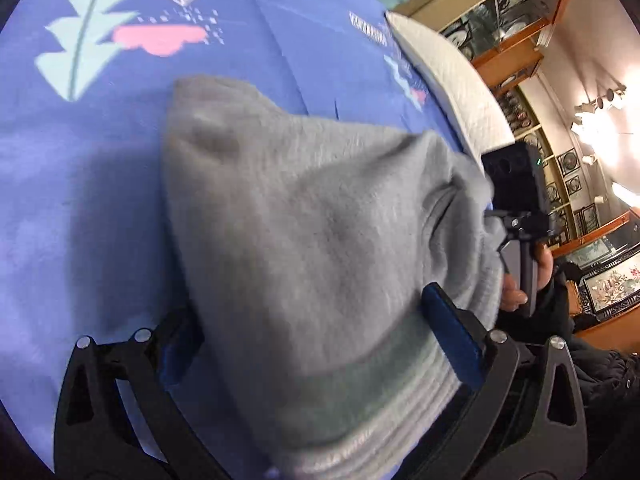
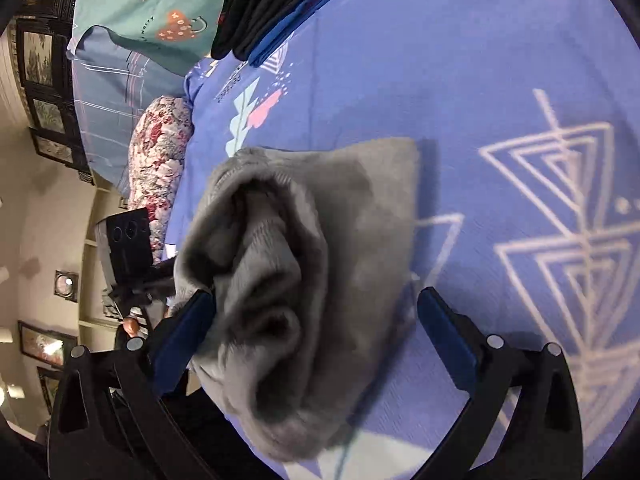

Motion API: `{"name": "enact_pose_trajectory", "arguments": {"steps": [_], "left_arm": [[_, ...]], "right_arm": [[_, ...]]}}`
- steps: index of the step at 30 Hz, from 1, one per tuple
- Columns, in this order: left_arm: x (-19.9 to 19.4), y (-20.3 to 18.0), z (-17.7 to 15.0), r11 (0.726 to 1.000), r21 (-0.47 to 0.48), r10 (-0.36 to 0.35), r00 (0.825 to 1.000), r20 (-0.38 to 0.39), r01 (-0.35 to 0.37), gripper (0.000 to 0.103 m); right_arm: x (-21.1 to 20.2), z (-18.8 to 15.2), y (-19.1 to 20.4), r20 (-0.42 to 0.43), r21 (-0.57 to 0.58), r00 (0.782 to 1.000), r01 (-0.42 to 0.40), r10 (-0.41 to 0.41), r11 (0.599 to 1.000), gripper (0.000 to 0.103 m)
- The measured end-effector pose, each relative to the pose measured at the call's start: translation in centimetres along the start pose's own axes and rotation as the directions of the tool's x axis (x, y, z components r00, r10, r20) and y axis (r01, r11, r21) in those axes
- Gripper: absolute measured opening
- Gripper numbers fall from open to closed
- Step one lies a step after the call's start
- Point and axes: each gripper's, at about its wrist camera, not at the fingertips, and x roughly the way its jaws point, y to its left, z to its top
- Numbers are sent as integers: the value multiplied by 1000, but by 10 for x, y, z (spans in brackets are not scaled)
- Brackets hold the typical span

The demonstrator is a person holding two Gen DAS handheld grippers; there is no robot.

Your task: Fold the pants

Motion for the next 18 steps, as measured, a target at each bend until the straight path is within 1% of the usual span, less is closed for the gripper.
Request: {"name": "enact_pose_trajectory", "arguments": {"steps": [2, 3, 5, 7, 8, 9, 11, 12, 13, 15, 17, 18], "left_arm": [[7, -1, 4, 1000, -7, -3, 1000, -2, 3, 101], [8, -1, 5, 1000, -17, -10, 1000, -5, 10, 101], [8, 1, 4, 999, -39, -29, 1000, -4, 29, 101], [4, 7, 2, 998, -47, -50, 999, 4, 50, 101], [3, 7, 0, 998, -47, -52, 999, 8, 53, 101], [1, 8, -2, 998, -41, -46, 999, 9, 47, 101], [0, 1, -3, 1000, -14, 4, 1000, 4, -4, 101], [2, -4, -3, 999, 5, 40, 999, -1, -40, 101], [2, -7, -2, 998, 17, 58, 998, -2, -58, 101], [6, -12, -1, 996, 38, 86, 996, -2, -86, 101], [2, -7, 1, 996, 34, 82, 997, 2, -82, 101], [1, -4, 0, 997, 23, 71, 997, 8, -71, 101]], "right_arm": [[16, 7, 6, -55, -15, 998, -27, 26, 1000, 102], [23, 12, 10, -83, -27, 996, -23, 20, 999, 102], [26, 14, 15, -123, -38, 991, -59, 54, 998, 102], [18, 13, 9, -106, -12, 982, -156, 154, 988, 102], [13, 11, 3, -97, 6, 972, -213, 213, 977, 102], [9, 10, -2, -87, 21, 963, -255, 256, 967, 102], [3, 8, -7, -71, 37, 954, -290, 292, 956, 102], [4, 7, -5, -68, 36, 954, -291, 292, 956, 102], [7, 7, -1, -77, 28, 961, -263, 265, 964, 102], [22, 7, 14, -117, -13, 983, -146, 143, 989, 102], [29, 6, 25, -147, -69, 987, -68, 57, 995, 102], [32, 4, 29, -138, -86, 989, -60, 48, 994, 102]]}}
